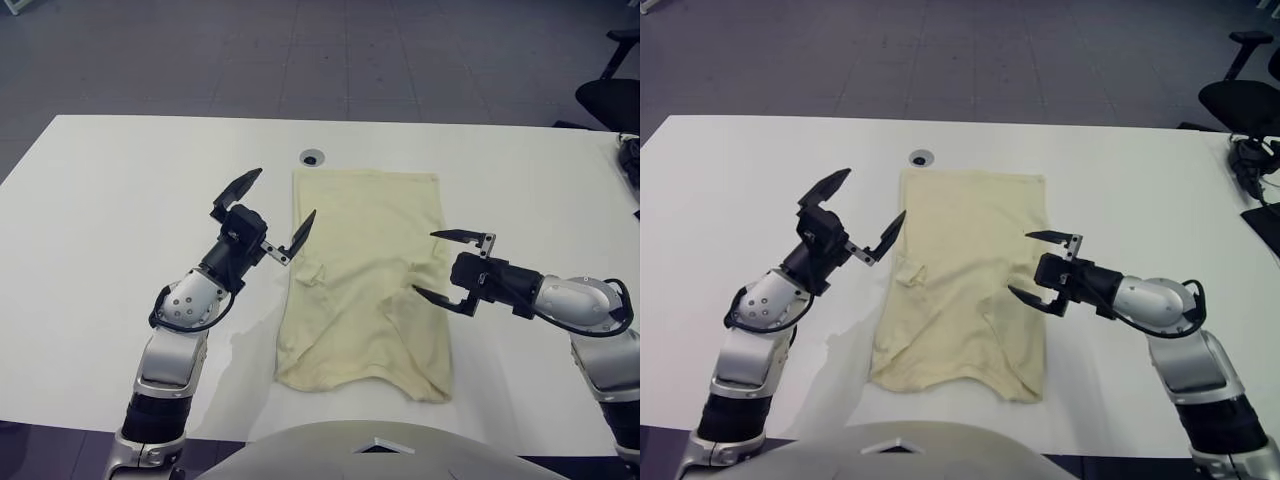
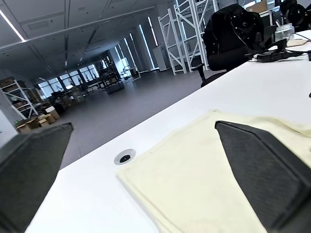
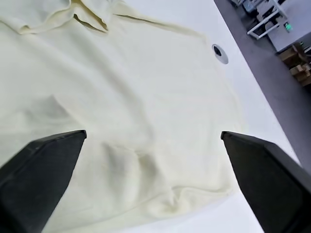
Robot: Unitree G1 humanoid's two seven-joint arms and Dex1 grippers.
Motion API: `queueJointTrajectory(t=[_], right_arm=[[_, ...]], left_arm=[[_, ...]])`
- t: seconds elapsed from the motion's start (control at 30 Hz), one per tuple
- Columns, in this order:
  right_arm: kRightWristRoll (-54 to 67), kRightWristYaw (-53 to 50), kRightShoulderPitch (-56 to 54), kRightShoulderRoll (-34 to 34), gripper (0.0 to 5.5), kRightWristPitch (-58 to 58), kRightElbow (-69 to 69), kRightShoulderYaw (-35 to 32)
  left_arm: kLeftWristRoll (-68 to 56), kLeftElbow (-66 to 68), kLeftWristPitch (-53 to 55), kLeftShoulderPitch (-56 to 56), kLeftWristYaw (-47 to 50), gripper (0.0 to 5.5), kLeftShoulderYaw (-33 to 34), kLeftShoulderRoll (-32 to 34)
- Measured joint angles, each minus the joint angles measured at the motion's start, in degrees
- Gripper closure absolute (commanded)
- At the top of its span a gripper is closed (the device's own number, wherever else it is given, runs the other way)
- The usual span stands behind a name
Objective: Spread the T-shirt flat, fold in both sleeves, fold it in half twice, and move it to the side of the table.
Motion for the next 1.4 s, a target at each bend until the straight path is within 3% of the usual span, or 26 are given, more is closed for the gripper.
queueJointTrajectory(t=[0.23, 0.5, 0.97, 1.13, 1.4], right_arm=[[8.5, 6.9, 17.0, -6.0, 0.11, 13.3, -17.9, -6.1], [9.5, 8.7, 21.1, -11.1, 0.11, 23.3, -24.7, -6.8], [2.4, 6.8, 19.8, -15.4, 0.11, 26.1, -24.8, 2.9], [0.0, 6.5, 18.2, -16.1, 0.95, 26.0, -24.1, 5.9], [-1.5, 6.3, 17.7, -16.7, 2.22, 24.3, -23.9, 7.3]], left_arm=[[2.0, -6.1, -1.0, 8.7, -13.5, 0.10, -6.6, 11.6], [7.4, -13.8, -0.7, 16.6, -22.9, 0.10, -10.8, 24.0], [14.5, -14.0, -1.2, 21.6, -23.2, 0.10, -13.9, 26.8], [15.4, -14.5, -1.2, 22.6, -22.3, 0.10, -13.3, 27.3], [17.5, -14.9, -0.7, 23.7, -20.8, 1.46, -12.2, 27.8]])
